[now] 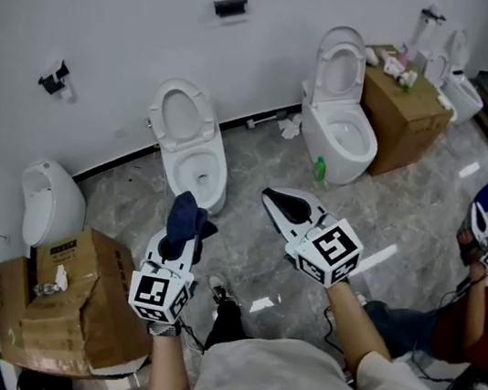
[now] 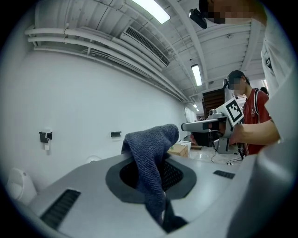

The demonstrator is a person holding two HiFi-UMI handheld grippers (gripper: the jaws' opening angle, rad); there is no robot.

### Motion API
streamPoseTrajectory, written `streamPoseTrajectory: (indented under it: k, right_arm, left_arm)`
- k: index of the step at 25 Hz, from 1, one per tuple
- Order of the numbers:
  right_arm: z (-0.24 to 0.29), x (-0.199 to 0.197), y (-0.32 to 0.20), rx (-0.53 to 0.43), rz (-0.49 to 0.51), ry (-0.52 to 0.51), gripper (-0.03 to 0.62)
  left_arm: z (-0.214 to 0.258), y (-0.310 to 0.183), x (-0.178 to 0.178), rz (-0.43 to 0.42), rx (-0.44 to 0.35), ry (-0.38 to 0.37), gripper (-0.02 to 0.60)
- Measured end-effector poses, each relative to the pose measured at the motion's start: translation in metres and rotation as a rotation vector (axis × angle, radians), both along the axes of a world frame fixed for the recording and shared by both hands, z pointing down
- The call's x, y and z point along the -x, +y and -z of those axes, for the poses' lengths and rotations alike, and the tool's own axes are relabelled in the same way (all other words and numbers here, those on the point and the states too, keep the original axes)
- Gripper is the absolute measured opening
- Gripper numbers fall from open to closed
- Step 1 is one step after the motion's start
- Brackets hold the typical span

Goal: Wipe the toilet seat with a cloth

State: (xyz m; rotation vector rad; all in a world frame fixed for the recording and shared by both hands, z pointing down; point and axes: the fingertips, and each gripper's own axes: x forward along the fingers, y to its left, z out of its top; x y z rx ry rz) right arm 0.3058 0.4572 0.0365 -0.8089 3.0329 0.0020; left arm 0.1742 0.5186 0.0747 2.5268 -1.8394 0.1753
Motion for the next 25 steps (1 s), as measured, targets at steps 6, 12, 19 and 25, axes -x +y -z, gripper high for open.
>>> streamPoseTrajectory:
  k: [6, 12, 19, 25]
  right_arm:
    - [0.006, 0.040, -0.052, 0.031, -0.002, -0.041, 0.028]
    - [-0.009, 0.077, -0.123, 0.137, -0.091, -0.052, 0.028]
    - [-0.022, 0.130, -0.193, 0.196, -0.125, -0.056, 0.028]
    - [-0.042, 0.166, -0.249, 0.232, -0.166, -0.009, 0.028]
  left_arm:
    - [-0.002, -0.062, 0.045, -0.037, 0.002, 0.009, 0.041]
    - [-0.007, -0.120, 0.099, -0.045, 0.027, 0.008, 0.041]
    - [-0.019, -0.186, 0.166, -0.019, 0.063, 0.015, 0.041]
    - [-0.034, -0.242, 0.195, -0.072, 0.090, 0.001, 0.041]
